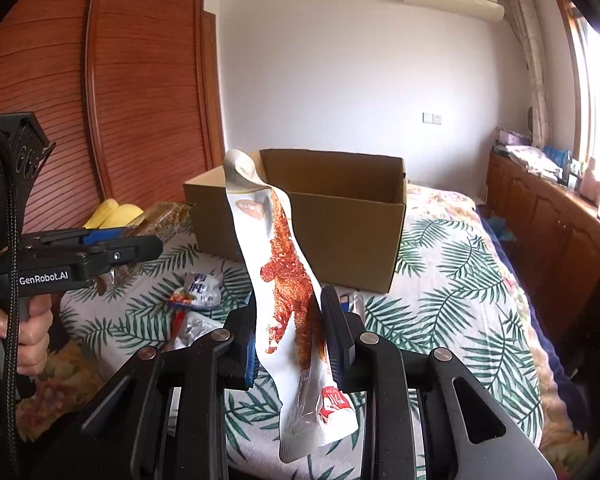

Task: Organize snacks
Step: 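Lift and carry the granola bar and white bag over the cardboard box, then open the left tool to drop the granola bar while the right tool drops the white bag, then move both tools back toward the remaining snacks on the table, then grasp the white duck-neck bag with the left tool while the right tool grasps the copper candy, then lift both held snacks and carry them over the cardboard box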

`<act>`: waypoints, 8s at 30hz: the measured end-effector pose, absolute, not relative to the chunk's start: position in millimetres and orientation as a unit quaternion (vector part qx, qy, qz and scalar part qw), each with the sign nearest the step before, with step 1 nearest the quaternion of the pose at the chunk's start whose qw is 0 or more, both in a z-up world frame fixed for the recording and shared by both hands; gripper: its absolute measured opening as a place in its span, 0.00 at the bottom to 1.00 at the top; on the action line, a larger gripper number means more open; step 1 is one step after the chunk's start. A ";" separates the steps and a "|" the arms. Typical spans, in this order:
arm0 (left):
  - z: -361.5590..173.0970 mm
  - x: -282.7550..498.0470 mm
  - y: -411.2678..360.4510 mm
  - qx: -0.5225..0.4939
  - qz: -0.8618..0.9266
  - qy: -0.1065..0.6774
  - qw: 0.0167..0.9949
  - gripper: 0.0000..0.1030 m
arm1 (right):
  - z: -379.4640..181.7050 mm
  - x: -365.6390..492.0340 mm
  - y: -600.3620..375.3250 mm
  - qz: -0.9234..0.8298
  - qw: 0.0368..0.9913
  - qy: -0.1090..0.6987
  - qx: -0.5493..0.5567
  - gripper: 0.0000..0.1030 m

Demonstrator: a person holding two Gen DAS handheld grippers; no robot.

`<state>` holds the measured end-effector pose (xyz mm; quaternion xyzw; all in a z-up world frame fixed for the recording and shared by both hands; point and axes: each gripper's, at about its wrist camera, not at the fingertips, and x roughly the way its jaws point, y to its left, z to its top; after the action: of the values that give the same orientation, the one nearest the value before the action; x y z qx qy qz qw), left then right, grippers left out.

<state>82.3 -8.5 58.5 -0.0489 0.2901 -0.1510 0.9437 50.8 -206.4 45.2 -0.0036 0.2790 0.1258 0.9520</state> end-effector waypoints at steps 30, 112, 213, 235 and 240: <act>90.2 224.6 10.6 -0.028 -0.139 0.266 0.953 0.46 | 74.7 175.3 -208.4 0.125 0.960 0.245 -0.056 0.25; 10.0 158.5 8.7 -0.006 -0.090 0.323 0.942 0.70 | -0.2 143.0 -214.3 0.138 0.926 0.351 -0.004 0.43; 5.8 137.1 16.4 -0.031 -0.080 0.324 0.942 0.38 | -41.2 141.7 -180.5 0.184 0.907 0.373 -0.066 0.22; 62.2 104.7 -6.1 -0.029 -0.124 0.269 0.955 0.39 | -29.5 124.0 -190.4 0.150 0.937 0.311 -0.047 0.22; 66.6 101.4 -5.8 -0.032 -0.133 0.259 0.956 0.39 | -18.1 119.1 -190.6 0.149 0.941 0.302 -0.044 0.22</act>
<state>101.4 -5.8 66.6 -0.0320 0.2592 -0.1334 0.9560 119.1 -190.6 -18.1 -0.0436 0.3015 0.1486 0.9408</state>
